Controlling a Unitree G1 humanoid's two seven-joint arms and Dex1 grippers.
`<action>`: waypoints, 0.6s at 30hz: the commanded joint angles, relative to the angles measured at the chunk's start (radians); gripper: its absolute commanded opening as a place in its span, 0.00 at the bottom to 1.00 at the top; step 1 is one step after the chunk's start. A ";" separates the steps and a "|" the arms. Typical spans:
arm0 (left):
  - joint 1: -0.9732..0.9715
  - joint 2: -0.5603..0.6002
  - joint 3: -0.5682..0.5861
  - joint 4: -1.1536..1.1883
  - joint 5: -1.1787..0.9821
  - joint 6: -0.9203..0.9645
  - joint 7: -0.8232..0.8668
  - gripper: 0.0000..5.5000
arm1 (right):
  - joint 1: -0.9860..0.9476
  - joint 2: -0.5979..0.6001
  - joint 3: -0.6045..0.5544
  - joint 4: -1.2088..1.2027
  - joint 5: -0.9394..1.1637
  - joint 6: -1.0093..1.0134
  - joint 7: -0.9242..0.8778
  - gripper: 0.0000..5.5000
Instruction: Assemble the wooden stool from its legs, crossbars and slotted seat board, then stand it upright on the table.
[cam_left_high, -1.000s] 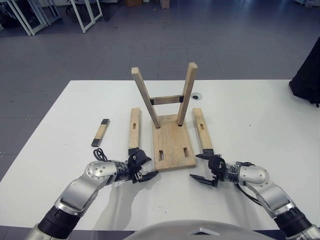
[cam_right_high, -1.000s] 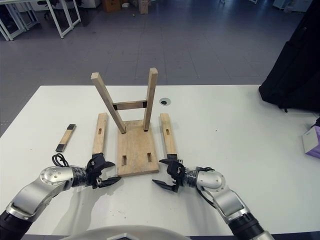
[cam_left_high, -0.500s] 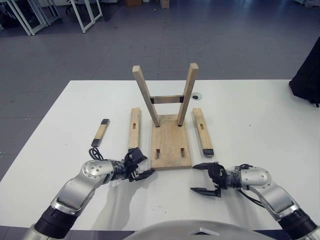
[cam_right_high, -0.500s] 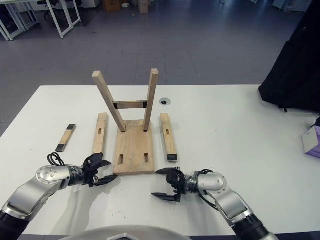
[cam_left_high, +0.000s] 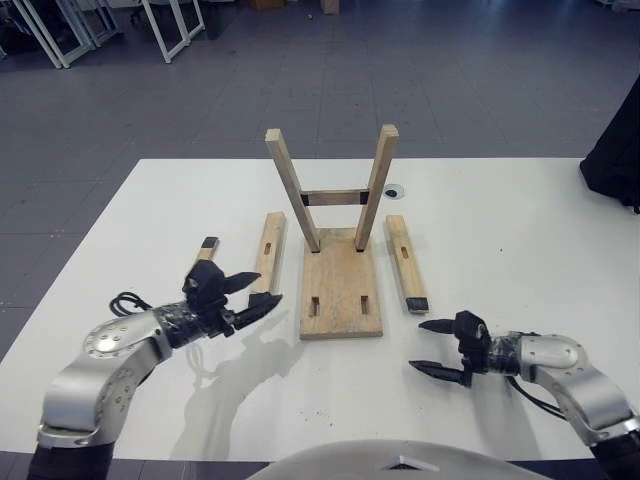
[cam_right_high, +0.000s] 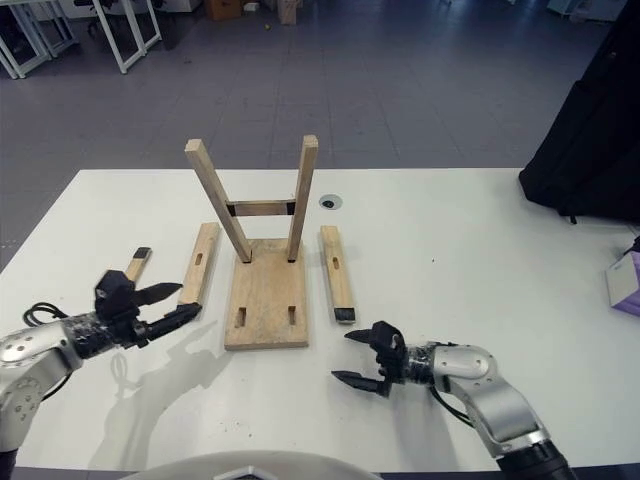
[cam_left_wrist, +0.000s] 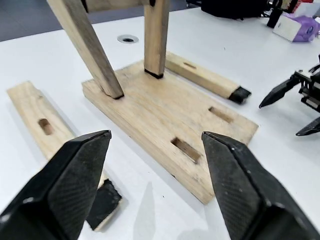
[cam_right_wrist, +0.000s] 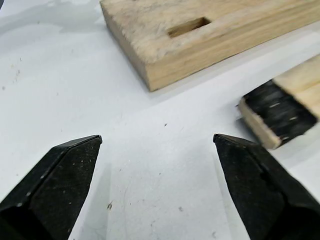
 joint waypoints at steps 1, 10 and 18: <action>-0.124 -0.020 0.037 0.203 0.120 -0.020 0.172 0.61 | -0.062 0.033 -0.084 -0.084 0.102 0.097 -0.054 0.75; -0.256 -0.076 -0.100 0.646 0.397 -0.132 0.345 0.61 | -0.076 0.107 0.012 -0.056 -0.051 0.072 -0.173 0.75; -0.268 -0.103 -0.092 0.810 0.429 -0.175 0.337 0.58 | -0.063 0.118 0.013 -0.067 -0.062 0.068 -0.183 0.75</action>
